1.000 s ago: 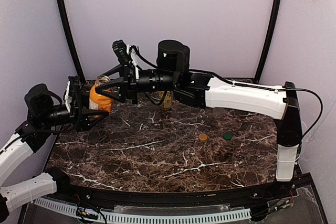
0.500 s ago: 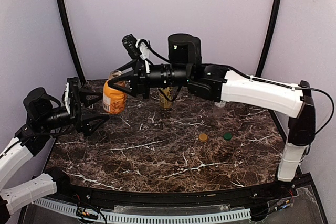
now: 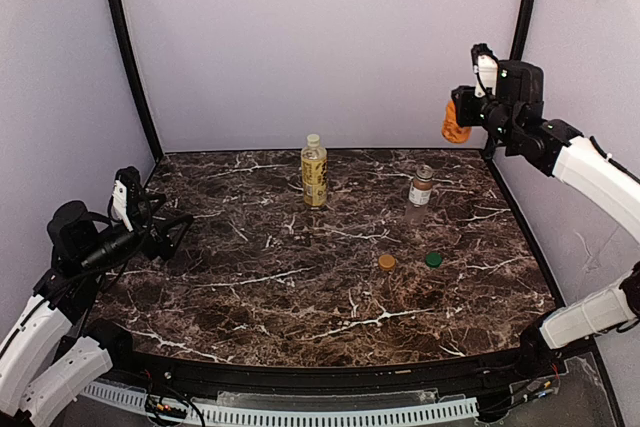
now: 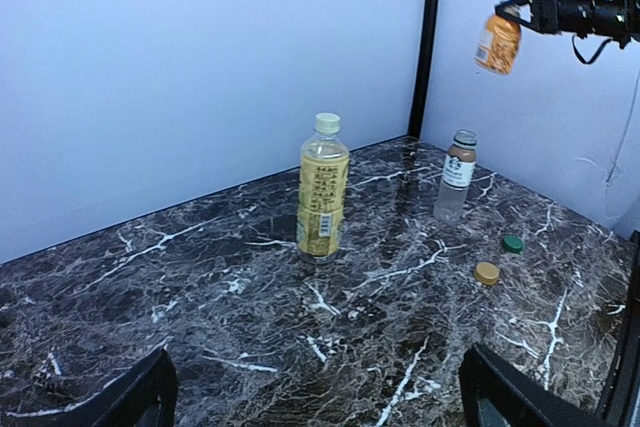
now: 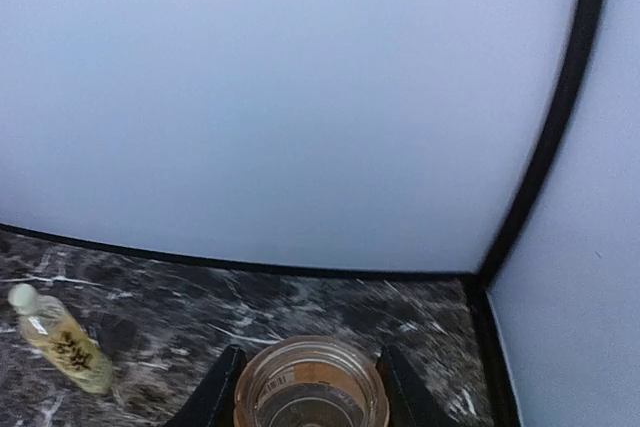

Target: Unscrew the bottle caps

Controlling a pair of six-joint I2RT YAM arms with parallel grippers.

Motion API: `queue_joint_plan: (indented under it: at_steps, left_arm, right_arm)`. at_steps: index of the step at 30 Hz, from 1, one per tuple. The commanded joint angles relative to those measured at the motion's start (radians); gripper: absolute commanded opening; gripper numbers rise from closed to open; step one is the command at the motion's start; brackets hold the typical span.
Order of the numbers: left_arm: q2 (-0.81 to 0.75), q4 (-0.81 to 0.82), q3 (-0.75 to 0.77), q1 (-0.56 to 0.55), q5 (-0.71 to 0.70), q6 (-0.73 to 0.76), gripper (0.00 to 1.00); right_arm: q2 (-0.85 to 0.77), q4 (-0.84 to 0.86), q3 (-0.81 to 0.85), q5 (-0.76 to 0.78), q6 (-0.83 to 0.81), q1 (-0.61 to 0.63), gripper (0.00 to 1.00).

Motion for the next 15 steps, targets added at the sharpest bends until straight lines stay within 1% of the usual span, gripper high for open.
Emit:
queue_joint_plan:
  at_steps: [1, 5, 7, 11, 15]
  left_arm:
    - [-0.049, -0.045, -0.039, 0.026, -0.095, -0.014, 0.99]
    - [-0.075, -0.038, -0.071, 0.042, -0.098, -0.033, 0.99]
    - [-0.084, -0.033, -0.086, 0.048, -0.097, -0.039, 0.99]
    - [-0.101, -0.035, -0.111, 0.065, -0.098, -0.054, 0.99]
    - [-0.116, -0.033, -0.117, 0.079, -0.102, -0.049, 0.99]
  right_arm:
    - [-0.095, 0.040, -0.262, 0.185, 0.174, -0.165, 0.00]
    - [-0.148, 0.275, -0.553, 0.194, 0.180, -0.214, 0.00]
    - [-0.140, 0.379, -0.654, 0.170, 0.202, -0.220, 0.00]
    - [-0.082, 0.536, -0.769, 0.157, 0.263, -0.220, 0.00]
    - [-0.022, 0.733, -0.867, 0.176, 0.266, -0.221, 0.00]
